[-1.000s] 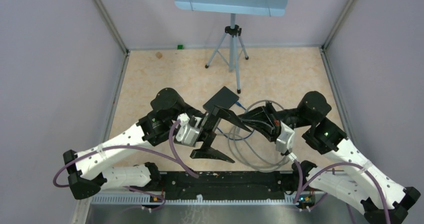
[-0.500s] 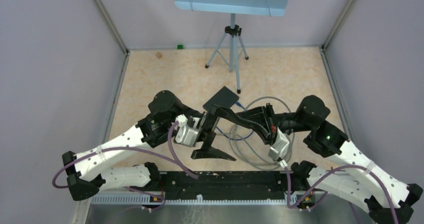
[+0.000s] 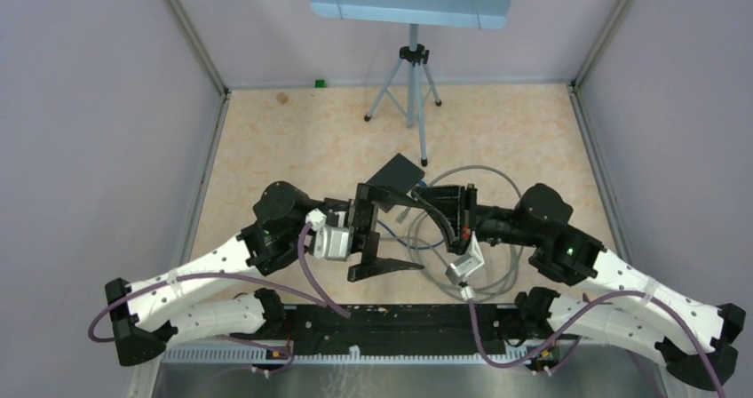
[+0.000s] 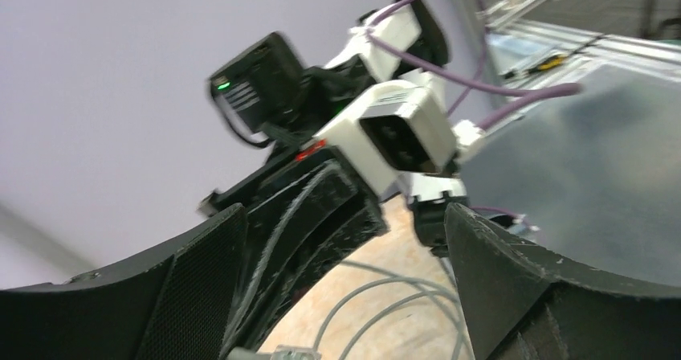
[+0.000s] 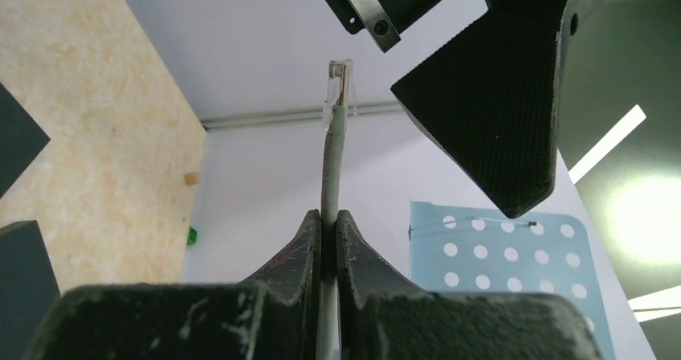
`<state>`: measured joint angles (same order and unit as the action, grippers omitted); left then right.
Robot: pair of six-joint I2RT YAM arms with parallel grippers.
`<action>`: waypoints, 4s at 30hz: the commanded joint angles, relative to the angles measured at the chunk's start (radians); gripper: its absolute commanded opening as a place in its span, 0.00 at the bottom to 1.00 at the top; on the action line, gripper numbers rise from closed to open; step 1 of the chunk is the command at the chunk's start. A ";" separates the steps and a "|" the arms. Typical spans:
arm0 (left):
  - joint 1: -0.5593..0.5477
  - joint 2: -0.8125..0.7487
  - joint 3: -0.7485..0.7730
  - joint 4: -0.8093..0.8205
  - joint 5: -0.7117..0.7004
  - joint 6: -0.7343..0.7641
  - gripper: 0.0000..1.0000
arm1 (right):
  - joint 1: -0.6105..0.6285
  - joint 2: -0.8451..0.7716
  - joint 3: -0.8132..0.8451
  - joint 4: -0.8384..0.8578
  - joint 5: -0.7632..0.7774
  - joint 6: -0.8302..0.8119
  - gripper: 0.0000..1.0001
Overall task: Insert the plug into the switch port
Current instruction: Pick up the connector from the center of the board.
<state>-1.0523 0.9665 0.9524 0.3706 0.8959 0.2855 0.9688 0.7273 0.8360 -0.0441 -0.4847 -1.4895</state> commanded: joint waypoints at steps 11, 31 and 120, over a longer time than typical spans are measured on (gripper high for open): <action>-0.003 -0.211 -0.240 0.307 -0.590 -0.065 0.81 | 0.176 0.063 -0.181 0.625 0.454 -0.124 0.00; -0.004 -0.173 -0.210 0.211 -0.628 0.003 0.75 | 0.238 0.095 -0.196 0.737 0.496 -0.207 0.00; -0.004 -0.212 -0.002 -0.410 -0.204 0.469 0.00 | 0.240 0.085 0.302 -0.367 0.056 0.819 0.69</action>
<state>-1.0538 0.7719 0.8516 0.1787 0.4664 0.5465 1.2007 0.7769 1.0290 -0.1577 -0.2764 -0.9112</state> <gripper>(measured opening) 0.202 0.703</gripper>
